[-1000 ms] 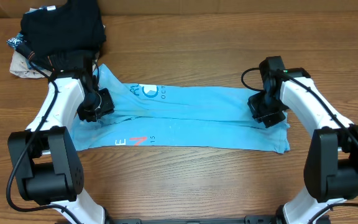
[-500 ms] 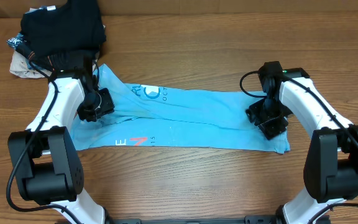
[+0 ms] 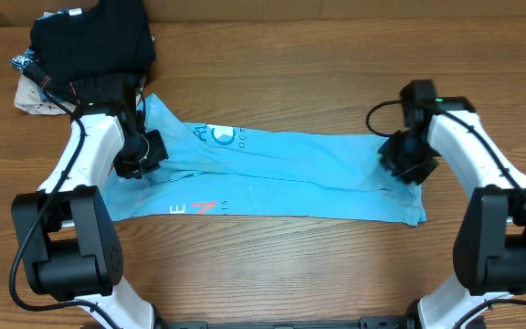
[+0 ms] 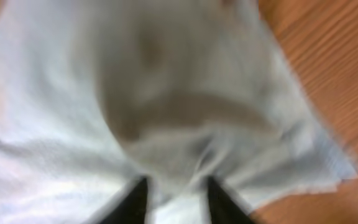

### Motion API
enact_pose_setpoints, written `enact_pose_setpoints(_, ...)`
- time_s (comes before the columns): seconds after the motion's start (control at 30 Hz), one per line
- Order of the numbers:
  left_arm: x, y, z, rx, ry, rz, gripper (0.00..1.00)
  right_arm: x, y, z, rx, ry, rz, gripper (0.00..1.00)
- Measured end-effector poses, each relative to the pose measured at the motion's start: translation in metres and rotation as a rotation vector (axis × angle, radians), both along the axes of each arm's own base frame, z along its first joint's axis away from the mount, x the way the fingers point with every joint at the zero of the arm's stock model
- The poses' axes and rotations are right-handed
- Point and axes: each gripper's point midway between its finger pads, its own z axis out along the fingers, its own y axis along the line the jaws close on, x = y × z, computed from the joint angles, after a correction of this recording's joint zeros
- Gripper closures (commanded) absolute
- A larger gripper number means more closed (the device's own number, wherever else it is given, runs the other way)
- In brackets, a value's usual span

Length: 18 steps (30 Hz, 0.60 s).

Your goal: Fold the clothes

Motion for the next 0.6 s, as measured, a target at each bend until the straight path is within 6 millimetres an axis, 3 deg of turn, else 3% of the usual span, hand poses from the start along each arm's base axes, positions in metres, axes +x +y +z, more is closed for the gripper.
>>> enact_pose_setpoints(0.2,0.001,-0.011,0.001,-0.059,-0.008,-0.036,0.96,0.016,-0.024,-0.001,-0.036,-0.070,0.062,0.96)
enact_pose_setpoints(0.6,0.007,-0.032,0.002,-0.075,-0.038,-0.116,0.93,0.016,-0.027,-0.021,-0.050,-0.098,0.098,0.96)
